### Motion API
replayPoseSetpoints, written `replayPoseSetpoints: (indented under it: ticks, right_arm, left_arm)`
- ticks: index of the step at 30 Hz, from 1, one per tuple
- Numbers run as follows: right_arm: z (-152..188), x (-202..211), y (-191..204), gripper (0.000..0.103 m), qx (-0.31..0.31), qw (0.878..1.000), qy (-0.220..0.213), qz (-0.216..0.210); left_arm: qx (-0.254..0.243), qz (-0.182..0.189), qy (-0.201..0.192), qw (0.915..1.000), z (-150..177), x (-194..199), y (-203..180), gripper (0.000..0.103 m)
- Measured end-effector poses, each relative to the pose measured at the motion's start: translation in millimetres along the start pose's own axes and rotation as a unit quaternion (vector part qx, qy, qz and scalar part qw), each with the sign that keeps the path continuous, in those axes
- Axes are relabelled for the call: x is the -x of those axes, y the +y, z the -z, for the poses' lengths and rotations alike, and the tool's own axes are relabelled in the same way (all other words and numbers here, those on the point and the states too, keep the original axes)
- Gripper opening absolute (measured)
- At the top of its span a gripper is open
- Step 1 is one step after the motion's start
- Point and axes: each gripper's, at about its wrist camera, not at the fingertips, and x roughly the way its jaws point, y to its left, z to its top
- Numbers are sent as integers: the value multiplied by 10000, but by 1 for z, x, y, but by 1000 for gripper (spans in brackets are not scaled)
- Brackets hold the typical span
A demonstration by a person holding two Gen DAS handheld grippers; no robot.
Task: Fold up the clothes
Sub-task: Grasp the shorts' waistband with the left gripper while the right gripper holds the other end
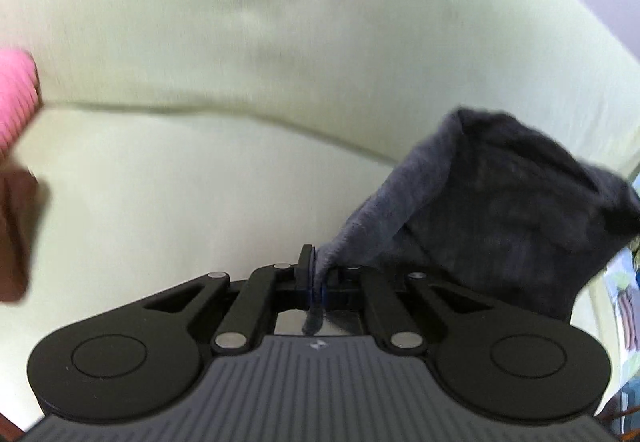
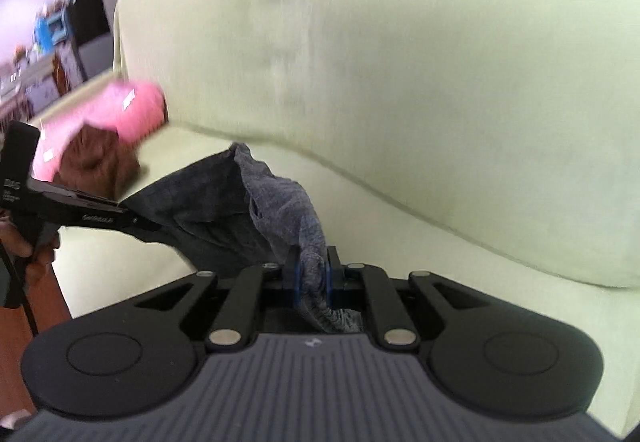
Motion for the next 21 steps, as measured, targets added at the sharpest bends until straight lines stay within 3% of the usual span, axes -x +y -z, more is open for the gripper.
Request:
replayPoseSetpoints:
  ticks: [3,6,12,18,21]
  right_arm:
    - [-8,38,23,9,-389,9989,-157,-215]
    - [-11,86,61,9,-547,9966,-340,-504]
    - [-14,154,97,9,-688,9930,-430,-853]
    - [-45,200,111,9,-537,9881,-835,-1176]
    - [-53,199,96,9,-647,9877,-933,-1073]
  left_arm:
    - [-227,-137,-172,9995,-13,39,0,0]
    - [-508,-291,-313,9978,-19,97,11,0]
    - [-745,-537,-353,9951,-33,166,12,0]
    - [-1236,-658,-815,9868,-100,204,-1,0]
    - [-1503,-702,-879,9822,-119,181,-12,0]
